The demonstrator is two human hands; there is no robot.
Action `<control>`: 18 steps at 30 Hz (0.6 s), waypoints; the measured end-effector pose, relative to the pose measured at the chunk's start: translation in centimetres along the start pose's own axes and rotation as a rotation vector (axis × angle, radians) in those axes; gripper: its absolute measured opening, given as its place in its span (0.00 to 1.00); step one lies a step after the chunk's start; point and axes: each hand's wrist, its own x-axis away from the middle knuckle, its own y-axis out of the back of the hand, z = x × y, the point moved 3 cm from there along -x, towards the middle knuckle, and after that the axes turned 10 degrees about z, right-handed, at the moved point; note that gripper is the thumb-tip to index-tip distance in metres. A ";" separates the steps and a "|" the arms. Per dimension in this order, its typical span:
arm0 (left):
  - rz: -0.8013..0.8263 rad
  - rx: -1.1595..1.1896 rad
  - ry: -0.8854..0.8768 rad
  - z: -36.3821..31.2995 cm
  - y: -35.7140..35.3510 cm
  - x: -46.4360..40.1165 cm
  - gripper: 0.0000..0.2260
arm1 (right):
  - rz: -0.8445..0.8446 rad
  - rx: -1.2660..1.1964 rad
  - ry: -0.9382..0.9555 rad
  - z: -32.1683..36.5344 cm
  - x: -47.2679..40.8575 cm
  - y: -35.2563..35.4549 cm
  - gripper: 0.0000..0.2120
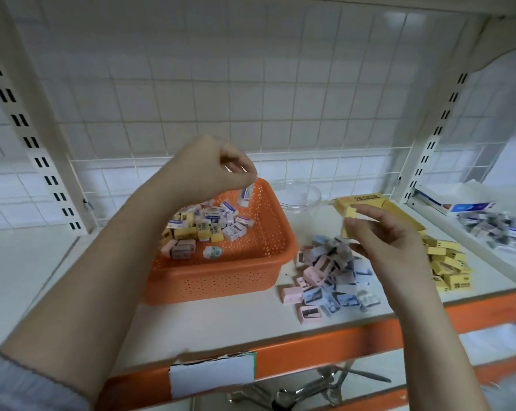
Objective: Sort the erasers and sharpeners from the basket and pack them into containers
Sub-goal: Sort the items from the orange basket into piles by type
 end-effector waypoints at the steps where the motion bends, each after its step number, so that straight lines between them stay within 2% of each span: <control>1: -0.025 0.012 -0.025 -0.7 -0.5 0.6 0.01 | -0.013 0.031 0.007 -0.3 0.1 0.5 0.10; 7: -0.083 0.116 -0.141 -2.4 -4.5 3.5 0.04 | -0.088 0.268 0.036 -2.4 0.9 2.4 0.11; 12: -0.076 0.112 -0.223 -3.3 -7.3 4.3 0.05 | -0.190 0.302 0.028 -3.4 2.1 4.2 0.11; 18: -0.048 0.183 -0.178 -6.4 -12.4 3.1 0.06 | -0.294 0.389 0.013 -5.1 2.7 12.1 0.10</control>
